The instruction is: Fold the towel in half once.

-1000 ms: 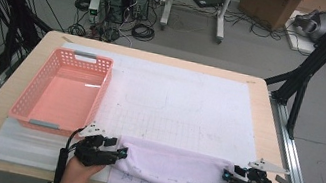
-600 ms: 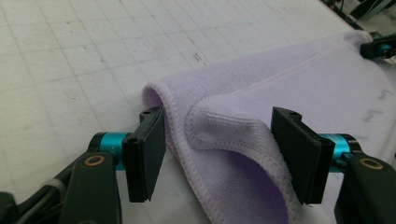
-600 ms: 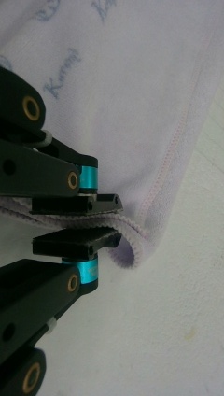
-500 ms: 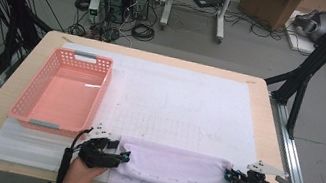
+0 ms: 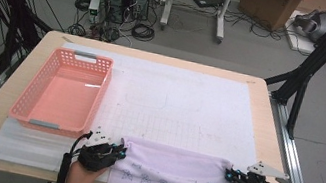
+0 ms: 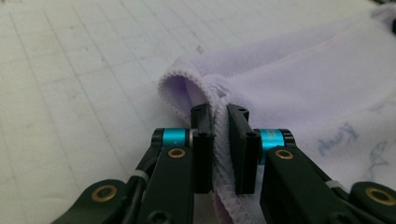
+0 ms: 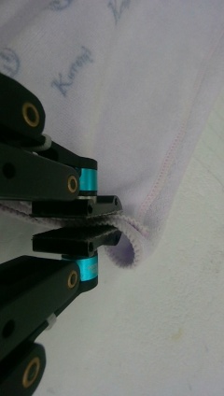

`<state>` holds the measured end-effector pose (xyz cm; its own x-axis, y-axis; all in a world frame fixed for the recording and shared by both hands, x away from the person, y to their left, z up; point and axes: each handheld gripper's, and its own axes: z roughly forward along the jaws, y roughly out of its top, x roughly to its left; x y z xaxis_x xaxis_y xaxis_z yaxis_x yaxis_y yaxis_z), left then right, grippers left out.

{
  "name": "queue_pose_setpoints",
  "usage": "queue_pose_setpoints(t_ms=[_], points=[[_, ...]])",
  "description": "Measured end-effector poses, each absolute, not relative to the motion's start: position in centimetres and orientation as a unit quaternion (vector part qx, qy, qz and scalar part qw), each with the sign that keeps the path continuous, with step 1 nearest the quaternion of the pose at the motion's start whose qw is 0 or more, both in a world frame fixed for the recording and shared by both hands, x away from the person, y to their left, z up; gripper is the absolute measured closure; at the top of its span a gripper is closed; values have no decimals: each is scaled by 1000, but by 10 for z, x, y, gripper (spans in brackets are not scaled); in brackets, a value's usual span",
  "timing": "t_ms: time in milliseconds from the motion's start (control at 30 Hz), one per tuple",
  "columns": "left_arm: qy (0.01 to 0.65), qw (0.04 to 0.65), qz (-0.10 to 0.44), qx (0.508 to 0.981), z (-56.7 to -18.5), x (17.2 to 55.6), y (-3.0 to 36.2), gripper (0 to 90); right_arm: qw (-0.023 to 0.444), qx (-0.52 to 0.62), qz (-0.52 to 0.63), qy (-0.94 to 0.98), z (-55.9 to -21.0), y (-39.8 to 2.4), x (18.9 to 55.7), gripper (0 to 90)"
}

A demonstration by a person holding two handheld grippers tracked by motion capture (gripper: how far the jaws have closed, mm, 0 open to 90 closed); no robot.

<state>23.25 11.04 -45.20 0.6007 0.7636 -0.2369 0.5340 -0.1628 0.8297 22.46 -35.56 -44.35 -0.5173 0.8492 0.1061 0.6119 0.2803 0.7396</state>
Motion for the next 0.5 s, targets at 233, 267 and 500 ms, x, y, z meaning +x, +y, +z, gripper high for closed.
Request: queue_pose_setpoints(t_ms=[233, 267, 500], points=[[435, 513, 134, 728, -439, 245, 115, 827, 180, 455, 405, 772, -437, -359, 231, 851], [439, 518, 134, 722, -437, 249, 117, 828, 182, 455, 409, 770, -436, -360, 232, 851], [444, 520, 109, 721, -432, 256, 111, 820, 190, 456, 413, 765, -432, -359, 243, 850]])
